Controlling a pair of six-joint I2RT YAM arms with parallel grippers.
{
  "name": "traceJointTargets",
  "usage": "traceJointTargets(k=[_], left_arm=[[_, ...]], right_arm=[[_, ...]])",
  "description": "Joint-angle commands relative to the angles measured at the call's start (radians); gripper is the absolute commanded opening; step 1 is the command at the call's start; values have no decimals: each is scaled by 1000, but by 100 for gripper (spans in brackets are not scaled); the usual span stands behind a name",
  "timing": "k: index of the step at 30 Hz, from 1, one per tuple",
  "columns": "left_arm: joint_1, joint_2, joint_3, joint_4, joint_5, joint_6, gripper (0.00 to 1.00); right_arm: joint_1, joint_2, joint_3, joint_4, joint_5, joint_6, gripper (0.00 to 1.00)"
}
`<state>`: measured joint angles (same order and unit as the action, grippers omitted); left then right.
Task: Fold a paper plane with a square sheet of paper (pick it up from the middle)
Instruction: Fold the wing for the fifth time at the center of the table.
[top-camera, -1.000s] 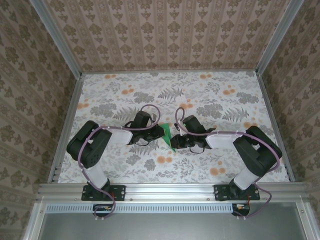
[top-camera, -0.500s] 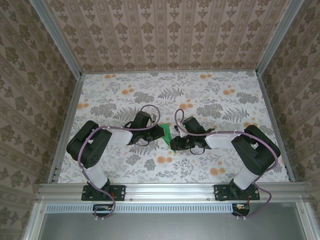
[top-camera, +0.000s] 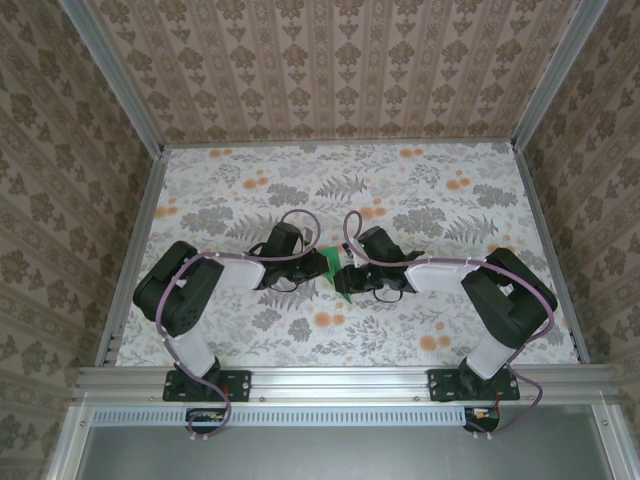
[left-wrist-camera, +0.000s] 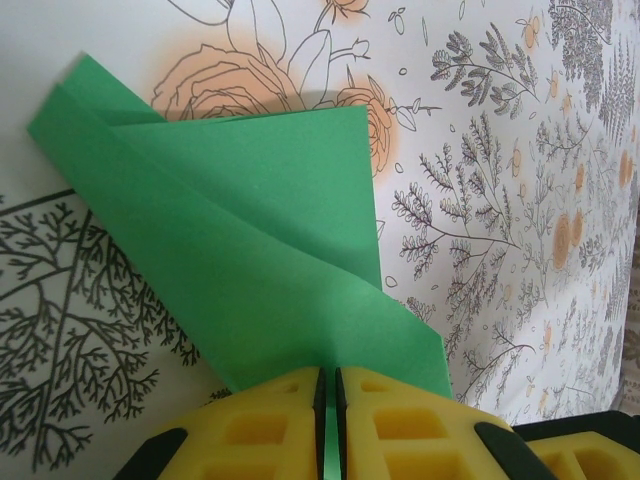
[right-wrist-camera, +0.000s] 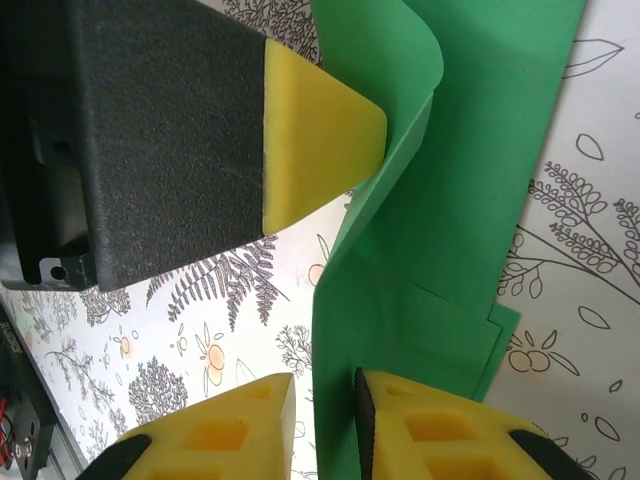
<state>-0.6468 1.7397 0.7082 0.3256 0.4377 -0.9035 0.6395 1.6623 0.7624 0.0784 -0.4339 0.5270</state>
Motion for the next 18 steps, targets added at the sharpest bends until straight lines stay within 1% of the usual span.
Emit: traceJointTargets(k=[1,3,6,11,18], left_arm=[[5,-3,-11,-19,-7,7,15],[5,-6,-10,-19,-7,7,15],[5,-12,-12,-21,-8,6,15],[6,-17,-11,-25,-11,6,15],[7,-39,-1,-31,3,15,16]], right_arm=[[9,25,4,9,-9,16,18],[9,38,-12,24,-20,28,14],[9,55,-41,47,-30,44,13],[9,63,-82,83,-46,68,13],[6,68,-85,78,-35,83,14]])
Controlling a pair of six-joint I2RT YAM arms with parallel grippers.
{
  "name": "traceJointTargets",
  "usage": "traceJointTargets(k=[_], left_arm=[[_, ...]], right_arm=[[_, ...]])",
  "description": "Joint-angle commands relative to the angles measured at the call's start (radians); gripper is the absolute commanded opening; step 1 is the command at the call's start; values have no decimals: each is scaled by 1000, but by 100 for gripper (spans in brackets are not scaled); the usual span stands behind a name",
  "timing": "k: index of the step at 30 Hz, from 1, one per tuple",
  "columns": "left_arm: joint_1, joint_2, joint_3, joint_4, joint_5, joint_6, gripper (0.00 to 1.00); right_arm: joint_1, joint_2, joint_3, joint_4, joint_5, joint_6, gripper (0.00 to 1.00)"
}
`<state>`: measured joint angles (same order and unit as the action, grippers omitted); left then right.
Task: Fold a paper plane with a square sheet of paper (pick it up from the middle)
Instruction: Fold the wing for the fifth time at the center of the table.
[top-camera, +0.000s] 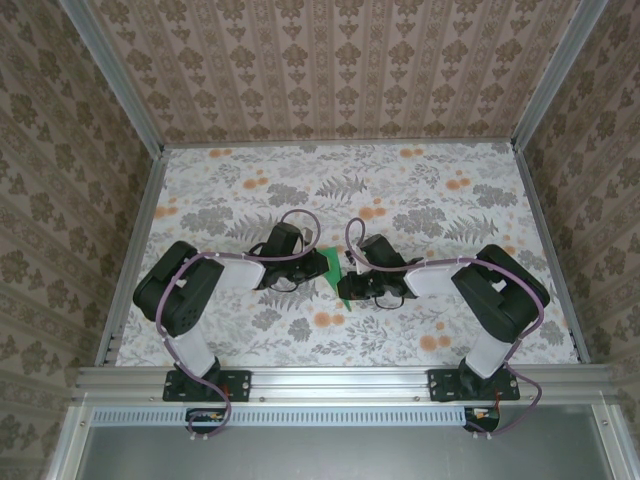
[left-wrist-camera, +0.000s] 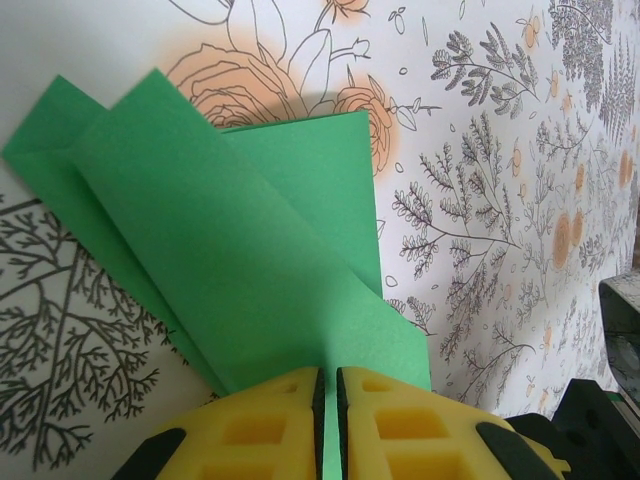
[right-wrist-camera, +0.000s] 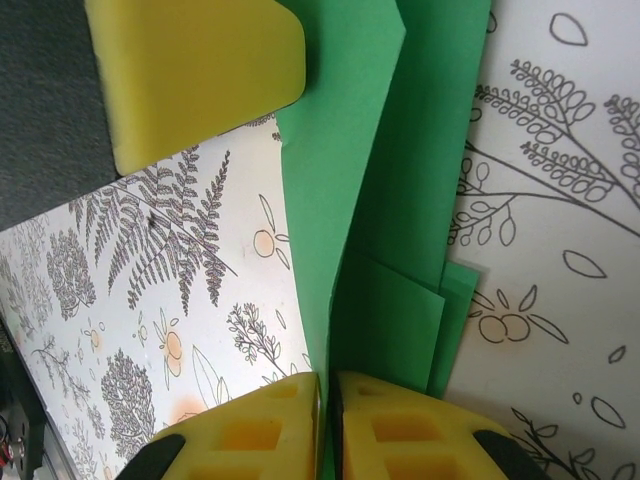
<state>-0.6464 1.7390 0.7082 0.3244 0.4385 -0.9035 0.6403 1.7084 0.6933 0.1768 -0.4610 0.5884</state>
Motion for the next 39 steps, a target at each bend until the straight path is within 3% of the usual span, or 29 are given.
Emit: traceJointTargets(k=[1,9,28,39], left_arm=[[5,-47,1,-27,11,17,16],[-13,-101,-27,-8,29,44,16],[-27,6,-19,12,9,23,15],[-25,38,35,-131,-47,4,15]], right_arm=[[4,21,-13,-27,-11,21,14],[-14,8,39,-73,-93,35,14],[-50,68,80,-108,-159,68,14],[-49,9,78,-156,-120,2,26]])
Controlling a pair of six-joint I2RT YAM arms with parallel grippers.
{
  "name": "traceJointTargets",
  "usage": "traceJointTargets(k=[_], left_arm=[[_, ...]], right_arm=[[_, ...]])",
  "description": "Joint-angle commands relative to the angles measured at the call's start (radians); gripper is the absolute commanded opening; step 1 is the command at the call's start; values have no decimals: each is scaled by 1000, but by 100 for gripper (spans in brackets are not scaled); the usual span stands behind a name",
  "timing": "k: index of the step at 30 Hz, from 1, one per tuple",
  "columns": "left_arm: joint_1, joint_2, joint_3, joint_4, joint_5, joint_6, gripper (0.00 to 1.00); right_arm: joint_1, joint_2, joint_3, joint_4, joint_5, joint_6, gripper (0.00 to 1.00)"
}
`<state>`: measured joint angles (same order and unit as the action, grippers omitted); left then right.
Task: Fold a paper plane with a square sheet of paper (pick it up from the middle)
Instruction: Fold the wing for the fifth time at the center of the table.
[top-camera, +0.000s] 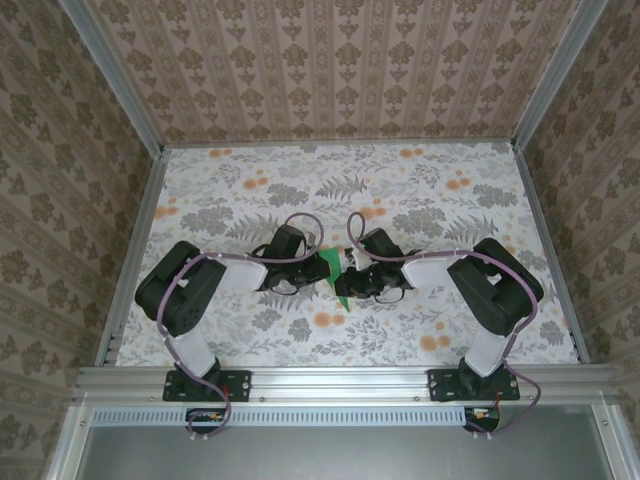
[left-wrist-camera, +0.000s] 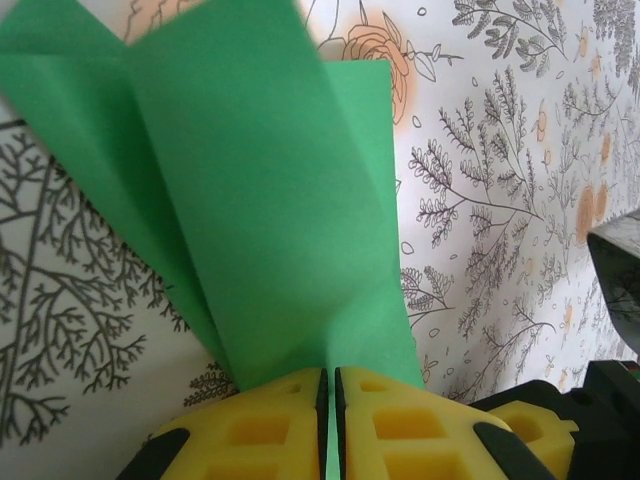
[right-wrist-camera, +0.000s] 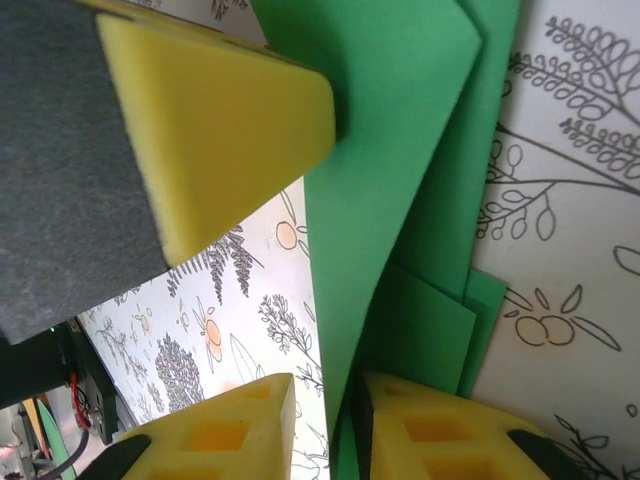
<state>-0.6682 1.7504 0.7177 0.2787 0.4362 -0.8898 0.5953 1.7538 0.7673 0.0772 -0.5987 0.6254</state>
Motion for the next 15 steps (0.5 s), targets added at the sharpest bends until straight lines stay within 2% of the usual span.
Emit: traceJointTargets(k=[1,8,15], left_arm=[[-4,28,31,-100,-48,-15,15],[-3,58,74,-174,-54,-29,14],[-2,52,77,-191,-60,-23,14]], right_arm=[[0,-50,0,-70,35,-55,27],[52,-97,-8,-163,163,-167,28],[57,-91,-24,-140,155,-136,20]])
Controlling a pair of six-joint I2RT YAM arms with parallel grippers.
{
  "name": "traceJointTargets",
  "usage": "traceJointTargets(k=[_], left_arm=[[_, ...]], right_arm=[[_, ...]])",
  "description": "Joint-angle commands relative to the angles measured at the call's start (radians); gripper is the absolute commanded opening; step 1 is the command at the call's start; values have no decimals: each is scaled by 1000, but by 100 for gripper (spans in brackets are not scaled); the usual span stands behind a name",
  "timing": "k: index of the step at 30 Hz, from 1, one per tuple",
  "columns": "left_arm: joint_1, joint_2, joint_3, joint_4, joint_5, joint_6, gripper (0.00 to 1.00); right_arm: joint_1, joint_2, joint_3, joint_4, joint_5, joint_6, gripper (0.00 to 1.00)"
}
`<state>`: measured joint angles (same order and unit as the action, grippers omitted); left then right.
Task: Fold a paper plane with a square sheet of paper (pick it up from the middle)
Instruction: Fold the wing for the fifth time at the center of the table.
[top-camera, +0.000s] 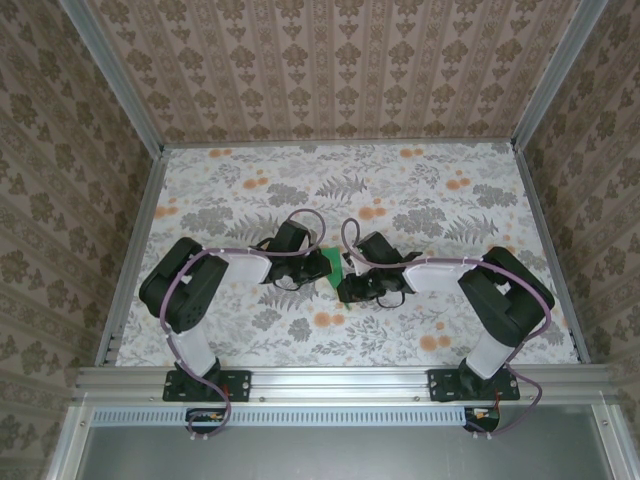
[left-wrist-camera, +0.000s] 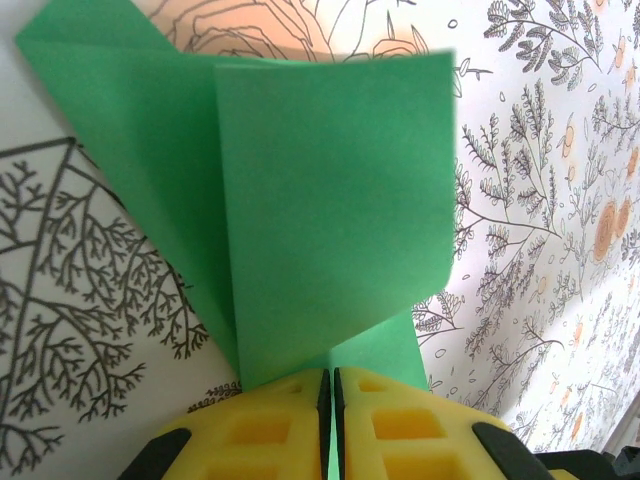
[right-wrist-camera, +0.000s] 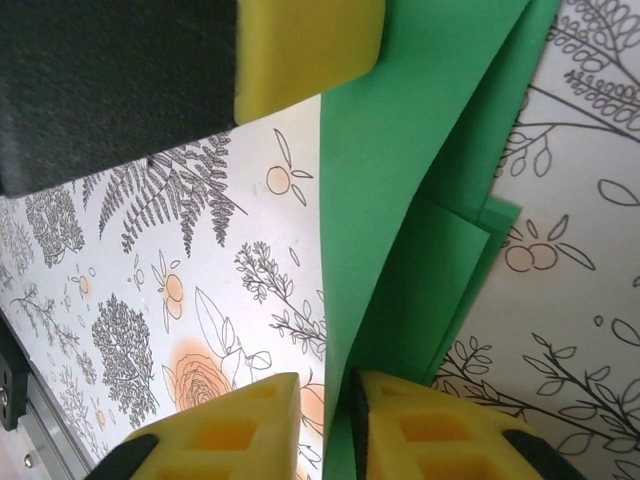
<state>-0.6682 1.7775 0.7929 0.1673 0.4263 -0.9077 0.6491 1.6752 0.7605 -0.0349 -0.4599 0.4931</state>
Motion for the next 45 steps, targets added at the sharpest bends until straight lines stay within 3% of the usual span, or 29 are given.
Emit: traceJointTargets(k=[1,11,20,27,33,45], left_arm=[[-2,24,0,-81,-51,-5,14],[9,42,5,-103,-61,-6,14],[10,54,14,-115,-54,-2,14],[10,57,15,-112,-49,1,14],[10,53,14,-115,-47,3,14],[10,53,25,-138,-55,1,14]], right_arm=[[4,-12,-23,-22,17,7,18],[-12,67,-49,14,-24,126,9],[-19,-122,-21,-76,39,111,26],[-17,-143,-17,-30,-2,87,21],[-7,-80,26,-41,-74,75,21],[-4,11,60,-137,1,56,18]])
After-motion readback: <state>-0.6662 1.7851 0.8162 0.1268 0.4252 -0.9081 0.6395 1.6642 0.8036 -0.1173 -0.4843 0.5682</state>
